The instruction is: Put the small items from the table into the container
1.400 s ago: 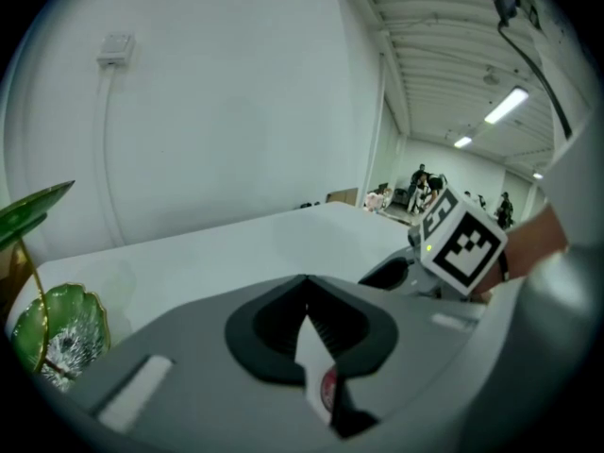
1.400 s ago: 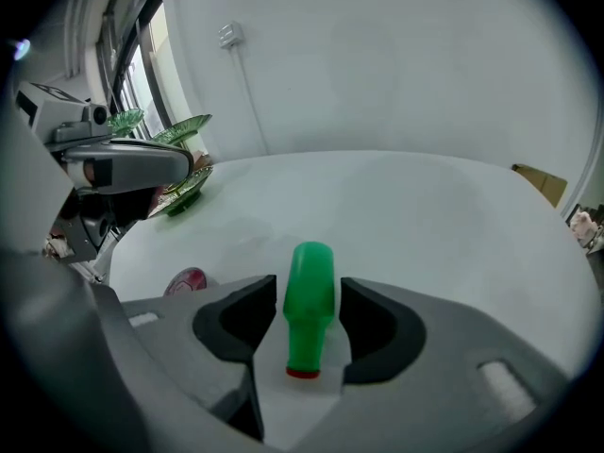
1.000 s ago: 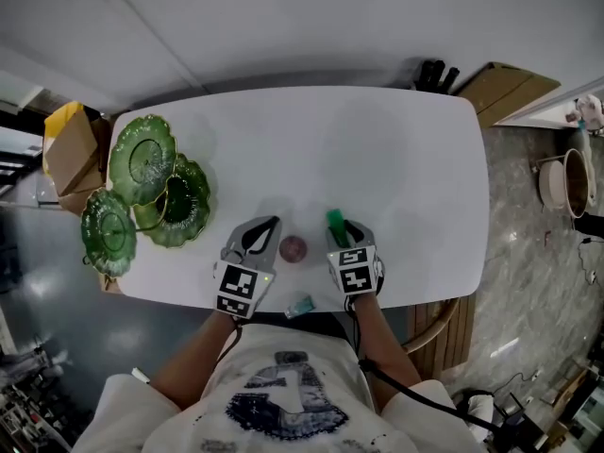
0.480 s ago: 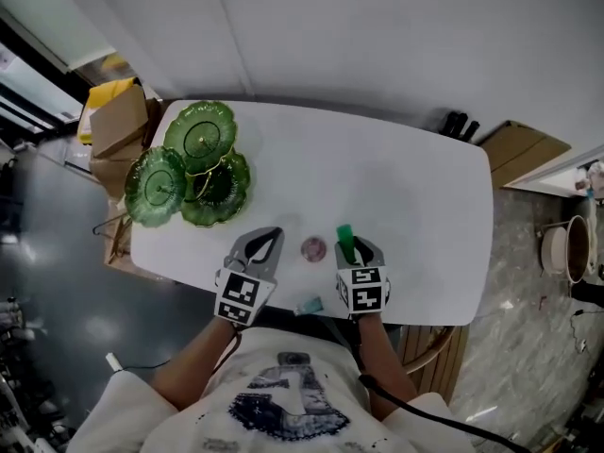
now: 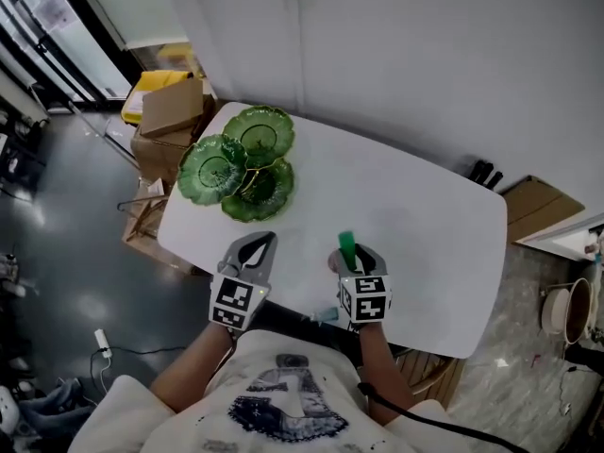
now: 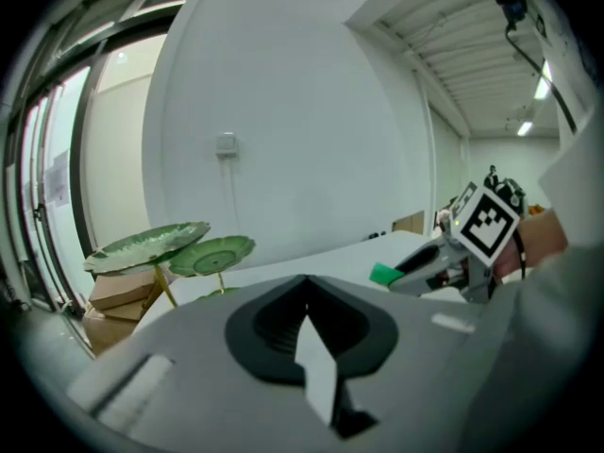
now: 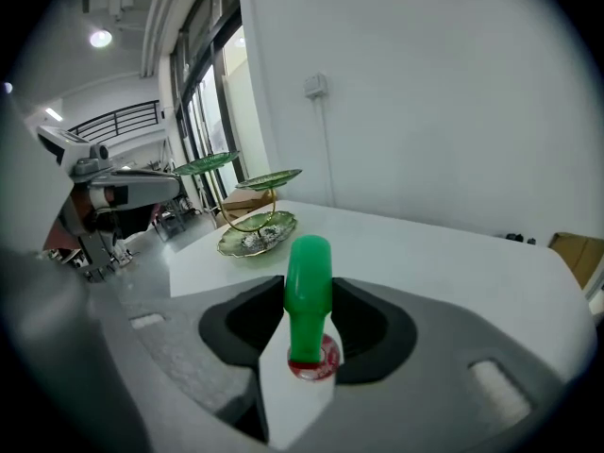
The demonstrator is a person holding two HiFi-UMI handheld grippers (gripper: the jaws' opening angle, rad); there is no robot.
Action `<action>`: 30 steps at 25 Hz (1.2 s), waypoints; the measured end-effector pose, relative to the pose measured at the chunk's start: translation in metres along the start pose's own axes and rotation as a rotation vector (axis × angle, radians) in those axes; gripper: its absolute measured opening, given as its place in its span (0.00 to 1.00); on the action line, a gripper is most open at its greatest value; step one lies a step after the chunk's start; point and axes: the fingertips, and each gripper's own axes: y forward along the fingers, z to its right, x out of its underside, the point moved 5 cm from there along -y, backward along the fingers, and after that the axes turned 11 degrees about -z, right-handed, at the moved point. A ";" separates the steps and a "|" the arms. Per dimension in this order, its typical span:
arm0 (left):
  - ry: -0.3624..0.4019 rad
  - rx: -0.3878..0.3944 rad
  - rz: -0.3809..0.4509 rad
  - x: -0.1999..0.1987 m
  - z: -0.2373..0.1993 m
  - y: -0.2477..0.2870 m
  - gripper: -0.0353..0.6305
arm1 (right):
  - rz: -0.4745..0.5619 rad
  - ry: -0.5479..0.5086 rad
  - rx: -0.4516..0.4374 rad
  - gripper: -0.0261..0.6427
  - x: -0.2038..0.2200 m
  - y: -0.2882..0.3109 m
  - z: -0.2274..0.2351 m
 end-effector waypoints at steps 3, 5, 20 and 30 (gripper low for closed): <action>-0.006 -0.032 0.015 -0.002 -0.015 -0.014 0.03 | 0.018 -0.018 -0.025 0.27 -0.015 0.000 -0.016; -0.015 -0.052 0.022 -0.003 -0.026 -0.022 0.03 | 0.032 -0.032 -0.040 0.27 -0.028 -0.001 -0.027; -0.053 -0.144 0.093 -0.021 -0.146 -0.059 0.03 | 0.138 -0.117 -0.066 0.27 -0.148 0.008 -0.106; -0.038 -0.106 0.097 -0.015 -0.209 -0.060 0.03 | 0.196 -0.165 -0.049 0.27 -0.206 0.013 -0.163</action>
